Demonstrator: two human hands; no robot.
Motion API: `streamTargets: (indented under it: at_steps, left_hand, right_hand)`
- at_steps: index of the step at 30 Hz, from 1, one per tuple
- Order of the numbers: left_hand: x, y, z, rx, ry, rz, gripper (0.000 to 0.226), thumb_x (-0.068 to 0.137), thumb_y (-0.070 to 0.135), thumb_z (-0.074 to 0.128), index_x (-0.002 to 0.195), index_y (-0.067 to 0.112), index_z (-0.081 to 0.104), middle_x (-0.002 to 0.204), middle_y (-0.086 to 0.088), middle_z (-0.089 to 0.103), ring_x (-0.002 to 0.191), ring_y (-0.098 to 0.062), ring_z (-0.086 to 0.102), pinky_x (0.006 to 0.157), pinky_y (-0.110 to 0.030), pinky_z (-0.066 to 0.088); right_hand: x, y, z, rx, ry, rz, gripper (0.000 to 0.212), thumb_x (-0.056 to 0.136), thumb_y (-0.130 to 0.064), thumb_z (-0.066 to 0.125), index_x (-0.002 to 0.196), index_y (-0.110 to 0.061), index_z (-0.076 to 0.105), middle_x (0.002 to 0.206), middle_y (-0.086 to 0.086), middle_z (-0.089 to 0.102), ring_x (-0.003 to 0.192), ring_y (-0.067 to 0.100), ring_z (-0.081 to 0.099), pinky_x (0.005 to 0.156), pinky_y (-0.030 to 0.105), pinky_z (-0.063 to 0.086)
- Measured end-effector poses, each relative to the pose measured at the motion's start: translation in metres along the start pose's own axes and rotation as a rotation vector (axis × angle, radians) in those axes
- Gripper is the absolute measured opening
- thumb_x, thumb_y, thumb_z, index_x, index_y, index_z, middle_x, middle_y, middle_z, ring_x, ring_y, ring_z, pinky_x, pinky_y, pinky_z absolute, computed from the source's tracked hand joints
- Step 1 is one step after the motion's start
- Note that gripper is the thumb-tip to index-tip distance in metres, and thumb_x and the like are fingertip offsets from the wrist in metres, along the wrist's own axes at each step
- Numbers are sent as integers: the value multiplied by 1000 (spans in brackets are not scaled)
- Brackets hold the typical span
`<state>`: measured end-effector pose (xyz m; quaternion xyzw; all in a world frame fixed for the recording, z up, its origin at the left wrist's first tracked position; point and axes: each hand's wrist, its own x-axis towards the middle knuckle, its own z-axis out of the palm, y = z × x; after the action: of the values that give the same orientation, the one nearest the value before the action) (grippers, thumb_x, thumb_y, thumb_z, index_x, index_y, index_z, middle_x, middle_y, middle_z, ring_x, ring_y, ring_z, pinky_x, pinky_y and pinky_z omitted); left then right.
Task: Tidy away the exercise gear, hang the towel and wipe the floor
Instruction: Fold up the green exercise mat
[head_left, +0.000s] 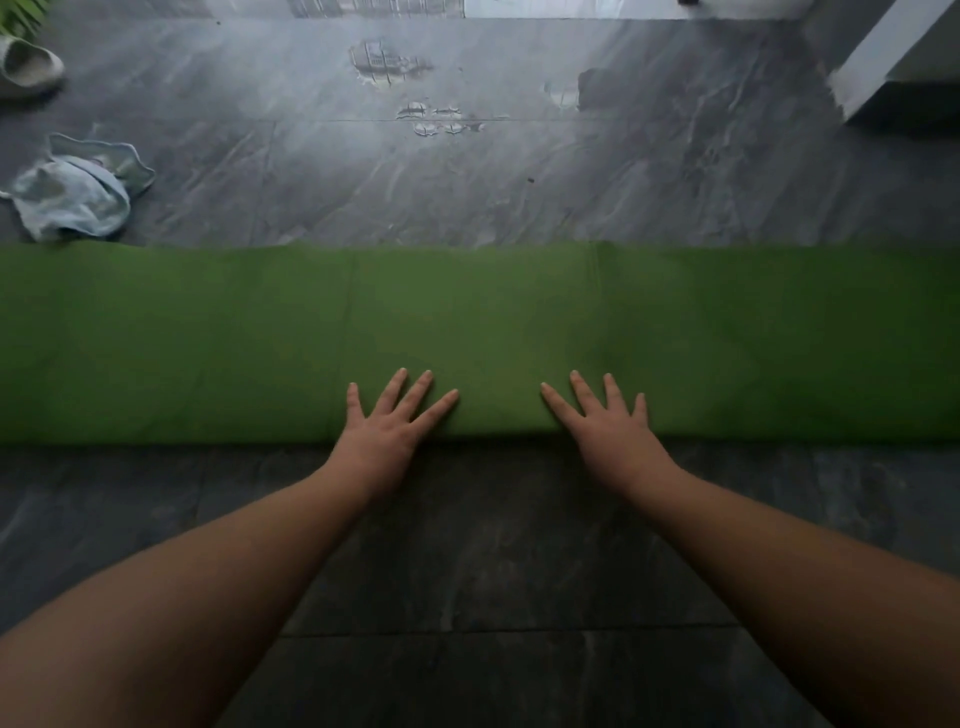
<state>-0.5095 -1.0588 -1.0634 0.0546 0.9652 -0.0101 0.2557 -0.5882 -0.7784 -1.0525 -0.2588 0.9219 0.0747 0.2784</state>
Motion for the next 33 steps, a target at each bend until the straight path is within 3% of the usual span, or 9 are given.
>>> streamTargets:
  at_steps: [8,18,24,28,33]
  left_hand:
    - [-41,24,-14,-14,-115,57,105,89,-7,44,145,43,-31,160,-4,-31,144,-38,-31,106,-80,-2]
    - [-105,67,3,4,-276,85,103,93,2,49,145,43,-31,158,-4,-33,144,-39,-28,104,-82,4]
    - [-103,81,28,2,-334,29,91,97,10,42,148,42,-26,160,-2,-31,146,-36,-27,107,-79,4]
    - [-93,95,22,-60,-326,2,85,99,25,45,150,42,-21,162,-4,-25,149,-33,-21,113,-73,4]
    - [-62,155,-1,-181,-190,15,85,98,33,47,153,38,-18,163,-6,-22,150,-30,-19,119,-63,5]
  right_hand:
    - [-54,3,6,-50,-9,-36,104,86,12,37,149,-44,-24,164,7,-19,146,49,-19,112,75,5]
    - [-124,2,38,-76,-54,-77,100,90,6,38,149,-43,-26,163,8,-22,143,50,-24,112,75,7]
    - [-119,7,75,-58,-65,-86,83,95,-7,40,157,-35,-8,166,1,-13,150,37,-17,116,64,12]
    - [-114,27,82,64,7,-105,77,93,-31,50,158,-33,8,167,-3,1,153,25,-4,120,54,16]
    - [-122,73,76,347,236,137,72,88,-41,40,156,-25,25,165,5,20,151,27,17,120,45,23]
